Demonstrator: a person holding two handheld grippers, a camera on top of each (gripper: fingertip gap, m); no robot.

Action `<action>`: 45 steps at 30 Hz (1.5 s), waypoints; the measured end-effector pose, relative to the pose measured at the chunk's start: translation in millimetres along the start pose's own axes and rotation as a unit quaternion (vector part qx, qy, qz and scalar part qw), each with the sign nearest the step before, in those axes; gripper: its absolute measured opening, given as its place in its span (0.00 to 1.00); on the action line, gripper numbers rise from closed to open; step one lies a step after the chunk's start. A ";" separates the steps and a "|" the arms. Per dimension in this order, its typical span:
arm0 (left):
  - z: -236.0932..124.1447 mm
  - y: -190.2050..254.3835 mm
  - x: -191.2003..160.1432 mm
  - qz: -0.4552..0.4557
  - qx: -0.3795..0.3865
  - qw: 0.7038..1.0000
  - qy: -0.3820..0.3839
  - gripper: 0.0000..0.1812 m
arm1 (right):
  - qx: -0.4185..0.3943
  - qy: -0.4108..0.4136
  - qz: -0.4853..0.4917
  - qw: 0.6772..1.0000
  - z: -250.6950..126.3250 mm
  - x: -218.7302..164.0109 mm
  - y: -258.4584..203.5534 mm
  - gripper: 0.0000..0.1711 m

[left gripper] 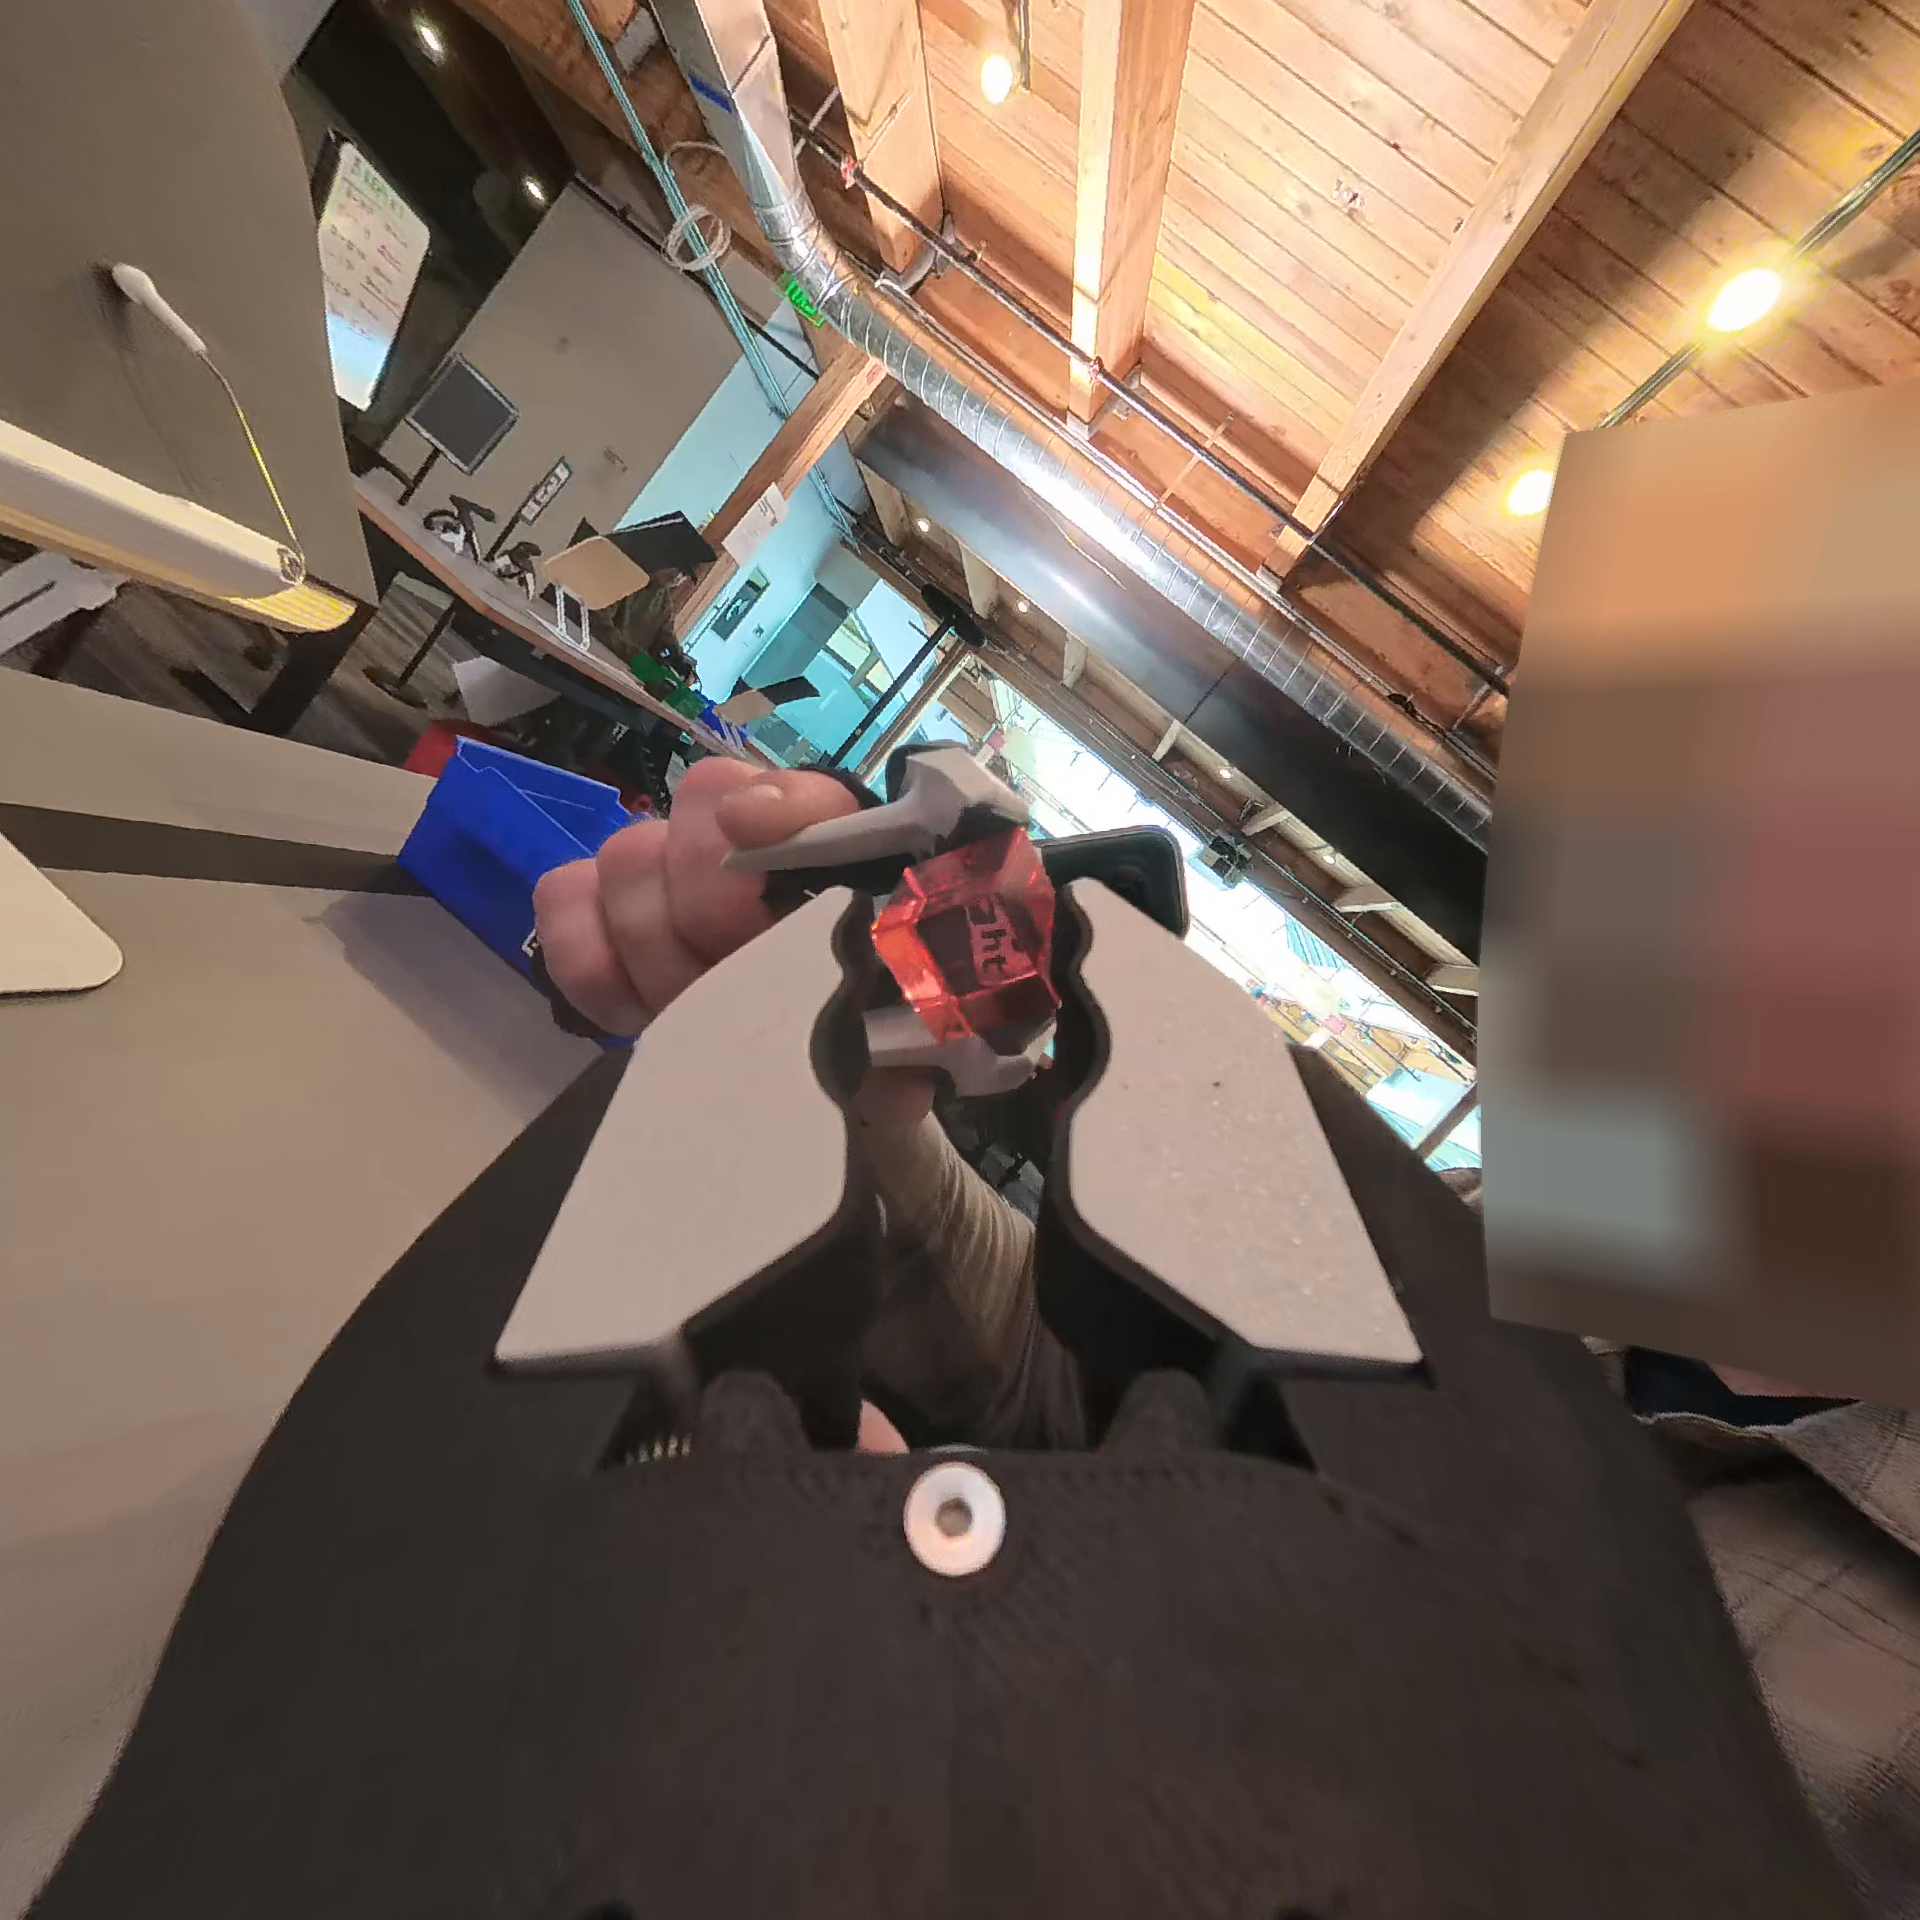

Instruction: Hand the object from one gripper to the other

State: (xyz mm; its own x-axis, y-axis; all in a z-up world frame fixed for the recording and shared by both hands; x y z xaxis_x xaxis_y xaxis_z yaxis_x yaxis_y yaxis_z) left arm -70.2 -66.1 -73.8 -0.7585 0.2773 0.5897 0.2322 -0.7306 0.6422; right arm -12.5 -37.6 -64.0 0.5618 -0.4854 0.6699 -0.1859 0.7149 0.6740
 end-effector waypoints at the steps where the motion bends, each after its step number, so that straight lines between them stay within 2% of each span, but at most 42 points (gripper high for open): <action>1: 0.1 0.6 -1.0 -0.001 -0.004 1.000 0.001 0.17 | 0.003 0.004 0.003 1.000 -0.2 1.3 -0.5 0.19; 5: 2.3 1.8 -1.9 -0.001 -0.003 1.000 0.004 0.17 | 0.006 0.009 0.016 1.000 -1.9 4.4 0.4 0.19; 8: 1.9 2.8 4.4 0.019 0.005 1.000 0.018 0.16 | 0.003 0.004 0.014 1.000 -1.7 5.9 1.8 0.22; 16: -7.8 3.1 25.1 0.132 0.069 0.987 0.054 0.16 | -0.024 -0.021 0.030 0.999 -8.7 9.3 16.1 0.29; 19: -10.0 5.4 32.2 0.210 0.108 0.970 0.064 0.16 | -0.038 -0.063 0.014 0.997 -8.8 6.5 21.6 0.30; 22: -9.1 7.4 32.9 0.321 0.150 0.934 0.043 0.16 | -0.036 -0.121 -0.012 0.992 -5.0 -1.2 19.9 0.32; 28: -2.8 12.3 30.8 0.447 0.198 0.872 0.020 0.16 | -0.048 -0.164 -0.046 0.984 7.9 -6.9 15.6 0.34; 35: 0.0 13.6 29.0 0.504 0.229 0.833 0.007 0.16 | -0.070 -0.165 -0.063 0.982 13.4 -6.1 16.7 0.32; 45: 3.7 12.1 21.3 0.531 0.249 0.810 -0.001 0.16 | -0.083 -0.187 -0.097 0.974 18.4 -10.4 14.9 0.26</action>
Point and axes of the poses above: each gripper's, where its closed fingertips meet, z out along the fingers, x out of its top, y = z × x across the jaws, the point moved 5 cm from there along -z, back along the fingers, and after that the axes turned 13 degrees about y, right-handed, at the moved point
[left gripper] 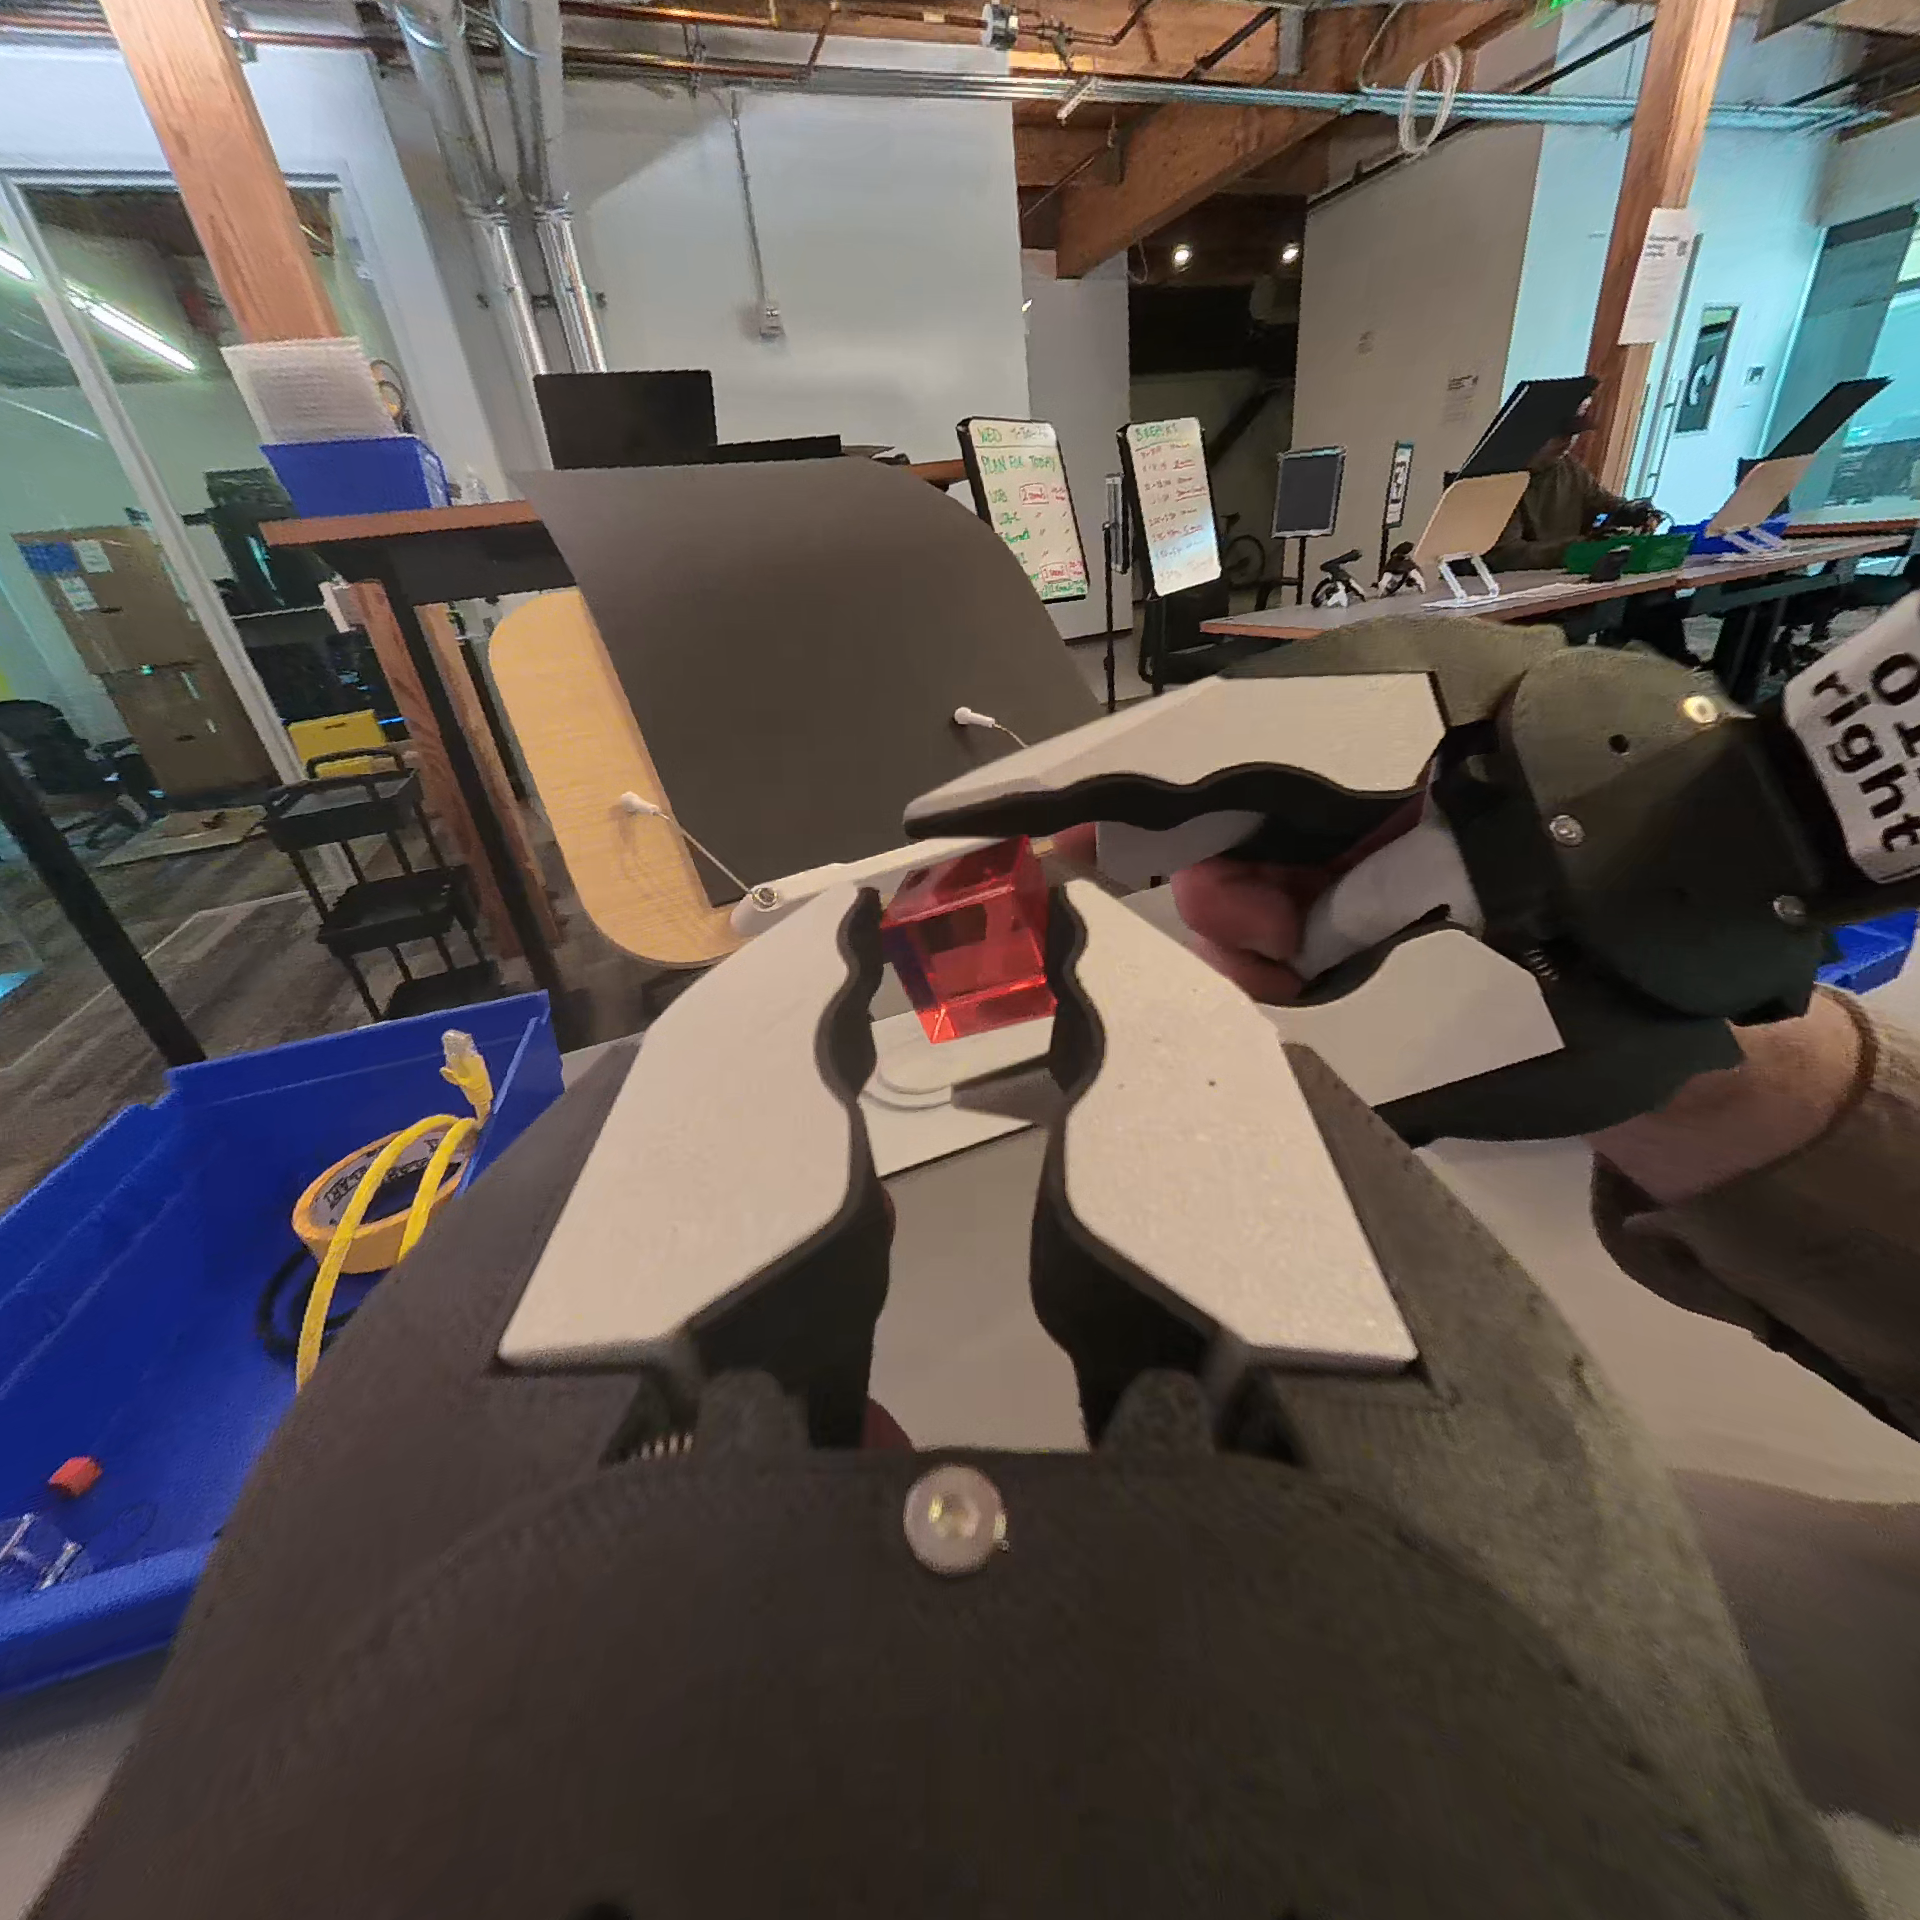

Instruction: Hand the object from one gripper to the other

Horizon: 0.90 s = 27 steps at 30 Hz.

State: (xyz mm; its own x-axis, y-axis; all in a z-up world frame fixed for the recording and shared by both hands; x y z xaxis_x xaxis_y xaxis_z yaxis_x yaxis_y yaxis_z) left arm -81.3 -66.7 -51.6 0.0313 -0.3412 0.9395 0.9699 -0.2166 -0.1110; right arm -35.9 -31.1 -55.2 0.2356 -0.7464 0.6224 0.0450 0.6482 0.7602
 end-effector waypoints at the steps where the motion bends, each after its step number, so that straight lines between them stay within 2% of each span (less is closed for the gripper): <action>1: 0.1 0.2 -1.1 0.003 0.004 1.000 -0.002 0.16 | -0.004 -0.005 -0.005 1.000 0.6 -0.3 0.3 0.25; 5: 0.6 3.2 -1.4 0.006 0.009 1.000 0.000 0.17 | -0.012 -0.025 -0.014 1.000 2.6 -3.5 -0.2 0.21; 16: 0.3 4.1 2.2 0.011 0.003 1.000 0.012 0.16 | -0.016 -0.005 0.014 1.000 1.8 -1.9 1.0 0.20; 20: -3.3 4.0 10.4 -0.012 -0.026 0.999 0.040 0.23 | -0.016 0.038 0.044 0.998 -5.3 2.3 8.1 0.20; 22: -4.4 0.6 13.8 -0.076 -0.048 0.995 0.042 0.27 | -0.015 0.063 0.060 0.996 -10.9 5.0 13.6 0.20; 24: -4.3 -5.6 14.4 -0.189 -0.081 0.978 0.034 0.29 | -0.002 0.111 0.065 0.992 -17.8 12.9 15.4 0.20; 27: -4.4 -10.4 11.2 -0.368 -0.150 0.917 0.023 0.31 | 0.026 0.166 0.072 0.983 -25.0 22.1 14.0 0.20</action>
State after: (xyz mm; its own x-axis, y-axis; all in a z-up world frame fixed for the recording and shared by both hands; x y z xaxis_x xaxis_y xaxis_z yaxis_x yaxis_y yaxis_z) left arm -92.1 -72.3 -41.4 -0.6215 -0.0381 0.7825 0.6146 -0.6431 0.4569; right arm -5.9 -34.7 -35.4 0.5394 -0.5525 0.6354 -0.0586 0.7282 0.6829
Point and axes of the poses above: each gripper's, where its closed fingertips meet, z out along the fingers, x out of its top, y = z × x across the jaws, the point moved 5 cm from there along -z, back along the fingers, and after that the axes turned 13 degrees about y, right-handed, at the moved point
